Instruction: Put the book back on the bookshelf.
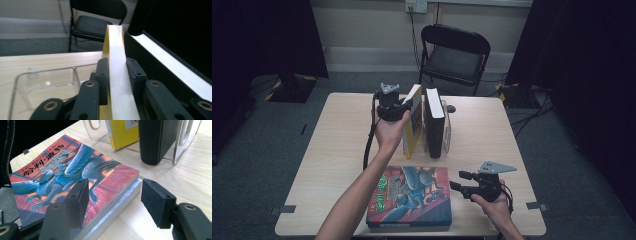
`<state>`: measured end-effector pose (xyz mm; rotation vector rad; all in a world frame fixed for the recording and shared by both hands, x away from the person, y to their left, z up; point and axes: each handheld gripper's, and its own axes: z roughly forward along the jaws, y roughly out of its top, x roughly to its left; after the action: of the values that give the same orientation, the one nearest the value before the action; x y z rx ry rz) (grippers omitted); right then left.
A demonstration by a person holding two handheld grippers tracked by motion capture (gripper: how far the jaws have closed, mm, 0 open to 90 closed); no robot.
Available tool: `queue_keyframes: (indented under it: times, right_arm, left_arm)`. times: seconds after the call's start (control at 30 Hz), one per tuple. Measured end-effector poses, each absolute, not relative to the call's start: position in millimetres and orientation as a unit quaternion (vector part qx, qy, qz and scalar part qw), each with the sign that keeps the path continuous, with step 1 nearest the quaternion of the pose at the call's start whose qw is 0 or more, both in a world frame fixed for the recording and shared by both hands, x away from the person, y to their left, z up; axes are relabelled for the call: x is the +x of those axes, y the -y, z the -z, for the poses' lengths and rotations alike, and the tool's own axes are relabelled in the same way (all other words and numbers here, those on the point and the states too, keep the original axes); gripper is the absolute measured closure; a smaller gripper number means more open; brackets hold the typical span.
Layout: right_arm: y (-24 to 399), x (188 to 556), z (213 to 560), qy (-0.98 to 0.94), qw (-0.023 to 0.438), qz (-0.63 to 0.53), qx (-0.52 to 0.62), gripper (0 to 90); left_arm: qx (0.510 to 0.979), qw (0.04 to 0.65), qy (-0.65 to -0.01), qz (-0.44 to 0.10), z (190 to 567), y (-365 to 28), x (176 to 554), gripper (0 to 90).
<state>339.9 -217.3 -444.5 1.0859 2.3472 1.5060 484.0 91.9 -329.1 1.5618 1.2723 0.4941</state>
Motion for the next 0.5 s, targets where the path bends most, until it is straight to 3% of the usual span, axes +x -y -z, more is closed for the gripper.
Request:
queue_keyframes:
  times: [0.03,0.13,0.2,0.5]
  right_arm:
    - [217.2,339.8,444.5,-0.782,0.074,-0.502,0.363,39.5]
    - [216.7,339.4,444.8,-0.783,0.075,-0.501,0.363,39.5]
    - [216.4,339.5,444.9,-0.783,0.075,-0.5,0.363,39.5]
    - [212.5,340.5,445.2,-0.784,0.073,-0.499,0.361,39.5]
  left_arm:
    - [0.646,0.515,-0.525,-0.203,328.3,-93.7,483.5,68.6]
    - [0.651,0.518,-0.517,-0.201,325.1,-98.2,481.7,55.4]
    - [0.652,0.522,-0.511,-0.203,322.6,-101.3,479.2,51.3]
    - [0.667,0.522,-0.501,-0.177,327.6,-103.2,479.3,47.3]
